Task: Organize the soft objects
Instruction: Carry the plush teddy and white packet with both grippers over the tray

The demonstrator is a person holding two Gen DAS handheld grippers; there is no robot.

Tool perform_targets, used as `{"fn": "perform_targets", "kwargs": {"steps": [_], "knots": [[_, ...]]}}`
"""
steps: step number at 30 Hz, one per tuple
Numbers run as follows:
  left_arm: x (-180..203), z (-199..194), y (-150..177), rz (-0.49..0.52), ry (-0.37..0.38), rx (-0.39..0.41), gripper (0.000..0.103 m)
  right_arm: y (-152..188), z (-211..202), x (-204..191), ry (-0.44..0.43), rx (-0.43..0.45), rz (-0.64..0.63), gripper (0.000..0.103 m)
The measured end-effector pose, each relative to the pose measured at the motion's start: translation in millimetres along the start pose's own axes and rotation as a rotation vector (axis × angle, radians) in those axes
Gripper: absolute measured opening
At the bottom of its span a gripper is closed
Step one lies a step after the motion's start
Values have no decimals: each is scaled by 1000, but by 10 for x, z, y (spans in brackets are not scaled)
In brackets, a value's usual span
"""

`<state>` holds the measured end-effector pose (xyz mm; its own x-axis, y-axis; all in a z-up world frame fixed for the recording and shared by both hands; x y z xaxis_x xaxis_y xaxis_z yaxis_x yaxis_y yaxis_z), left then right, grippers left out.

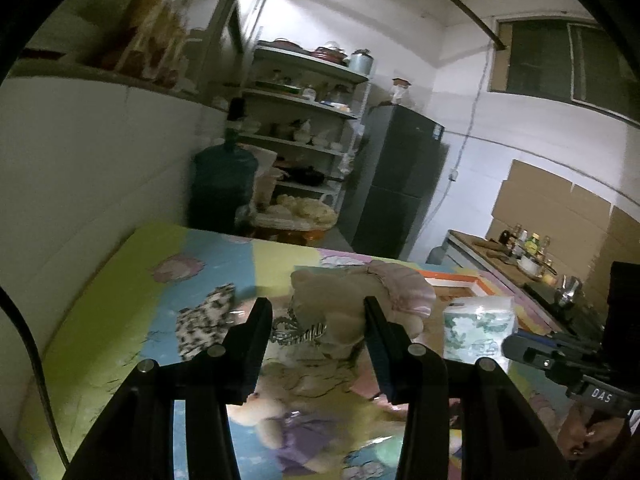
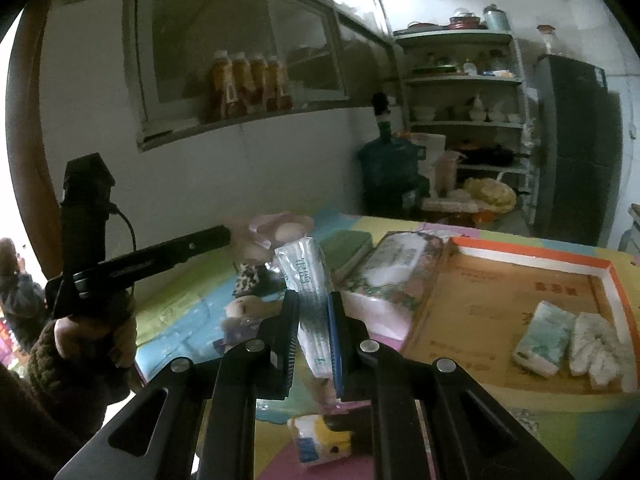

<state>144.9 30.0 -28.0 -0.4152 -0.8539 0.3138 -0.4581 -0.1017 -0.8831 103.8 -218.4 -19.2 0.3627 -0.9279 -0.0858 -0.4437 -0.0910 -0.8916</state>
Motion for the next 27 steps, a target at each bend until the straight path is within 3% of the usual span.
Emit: {"fn": "perform_targets", "kwargs": {"steps": [15,27], "knots": [[498,439,-117,36,100,-30,46,30,-344,536,122,41,65,14],[850,807,-164,26,134,-58,46,55,-636,1099,242,66,97,14]]}}
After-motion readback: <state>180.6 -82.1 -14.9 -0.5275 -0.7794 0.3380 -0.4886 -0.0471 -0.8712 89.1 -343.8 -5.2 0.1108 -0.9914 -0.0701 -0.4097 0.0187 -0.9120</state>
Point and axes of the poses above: each gripper's, at about its wrist camera, not at the fingertips, and z roughly the way its jaws point, x to its right, y to its underside, the point moved 2 cm from there along z, roughly the way its jaws point, and after that the axes turned 10 degrees about y, right-handed, at the moved point
